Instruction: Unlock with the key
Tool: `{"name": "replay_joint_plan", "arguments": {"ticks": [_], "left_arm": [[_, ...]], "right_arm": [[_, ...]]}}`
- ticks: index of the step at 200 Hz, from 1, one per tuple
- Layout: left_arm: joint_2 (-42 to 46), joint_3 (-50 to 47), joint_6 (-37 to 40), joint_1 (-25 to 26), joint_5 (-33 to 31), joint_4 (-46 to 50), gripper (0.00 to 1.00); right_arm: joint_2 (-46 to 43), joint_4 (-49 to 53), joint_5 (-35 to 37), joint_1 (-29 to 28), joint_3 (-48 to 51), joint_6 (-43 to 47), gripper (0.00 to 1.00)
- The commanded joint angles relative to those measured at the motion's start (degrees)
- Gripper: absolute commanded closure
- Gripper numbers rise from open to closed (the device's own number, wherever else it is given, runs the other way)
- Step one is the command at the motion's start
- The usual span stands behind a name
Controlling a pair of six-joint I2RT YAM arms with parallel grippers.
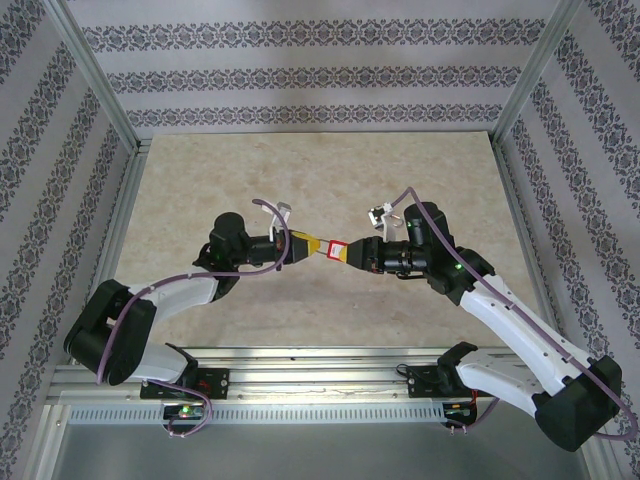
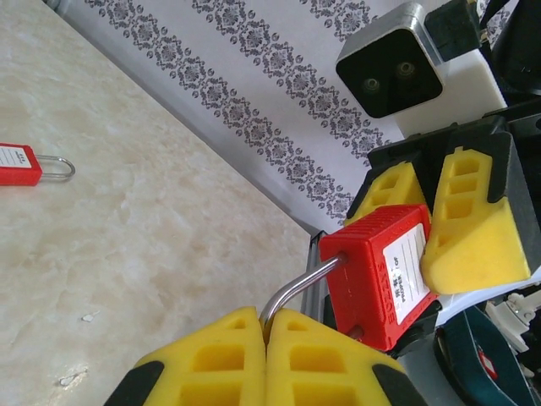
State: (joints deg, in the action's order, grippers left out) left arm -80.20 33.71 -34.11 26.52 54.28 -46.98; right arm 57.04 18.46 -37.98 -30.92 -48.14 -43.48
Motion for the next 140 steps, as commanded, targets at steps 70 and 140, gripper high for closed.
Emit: {"name": "replay_joint_plan", "arguments": {"ticks": [70, 140], "left_arm": [[1.6, -2.8, 6.9, -6.1, -5.5, 0.3, 1.00], [9.3, -2.3, -1.6, -6.2, -12.7, 8.9, 0.24]], "right_arm": [[-2.4, -1.4, -2.5, 0.8, 0.9, -0.7, 1.00], [-1.7, -0.4, -0.4, 0.8, 1.1, 2.4, 1.00]]}}
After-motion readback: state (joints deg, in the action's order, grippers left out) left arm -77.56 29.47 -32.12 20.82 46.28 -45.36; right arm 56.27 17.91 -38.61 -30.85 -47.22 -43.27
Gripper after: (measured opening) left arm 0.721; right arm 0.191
